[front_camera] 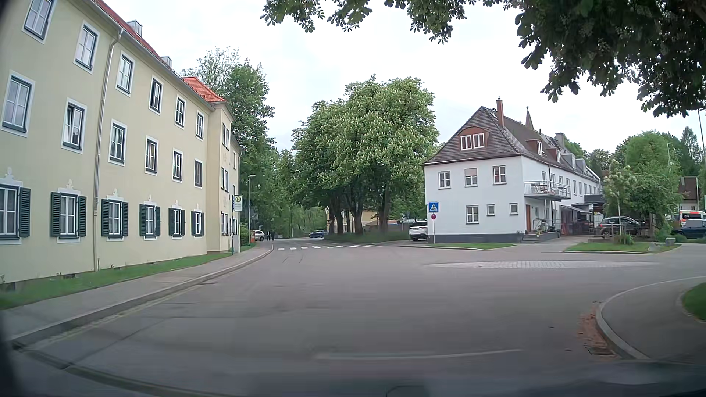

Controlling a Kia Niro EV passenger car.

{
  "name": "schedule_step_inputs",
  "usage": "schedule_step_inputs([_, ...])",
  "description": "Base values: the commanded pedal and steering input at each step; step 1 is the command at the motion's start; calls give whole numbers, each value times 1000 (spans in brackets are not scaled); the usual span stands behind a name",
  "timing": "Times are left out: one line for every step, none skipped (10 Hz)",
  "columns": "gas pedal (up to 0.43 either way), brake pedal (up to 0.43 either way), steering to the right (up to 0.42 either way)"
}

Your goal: Follow the waypoints while adhering to traffic rules and regulations

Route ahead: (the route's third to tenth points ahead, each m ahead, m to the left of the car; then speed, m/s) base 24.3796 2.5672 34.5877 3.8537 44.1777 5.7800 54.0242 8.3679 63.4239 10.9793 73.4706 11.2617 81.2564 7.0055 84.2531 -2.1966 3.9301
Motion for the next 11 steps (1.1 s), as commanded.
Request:
schedule_step_inputs([0,12,-48])
schedule_step_inputs([0,0,-47])
schedule_step_inputs([0,0,-44])
schedule_step_inputs([0,0,-42])
schedule_step_inputs([0,0,-36])
schedule_step_inputs([0,0,-29])
schedule_step_inputs([0,0,-22])
schedule_step_inputs([28,0,-16])
schedule_step_inputs([39,0,-11])
schedule_step_inputs([59,0,-11])
schedule_step_inputs([59,0,-11])
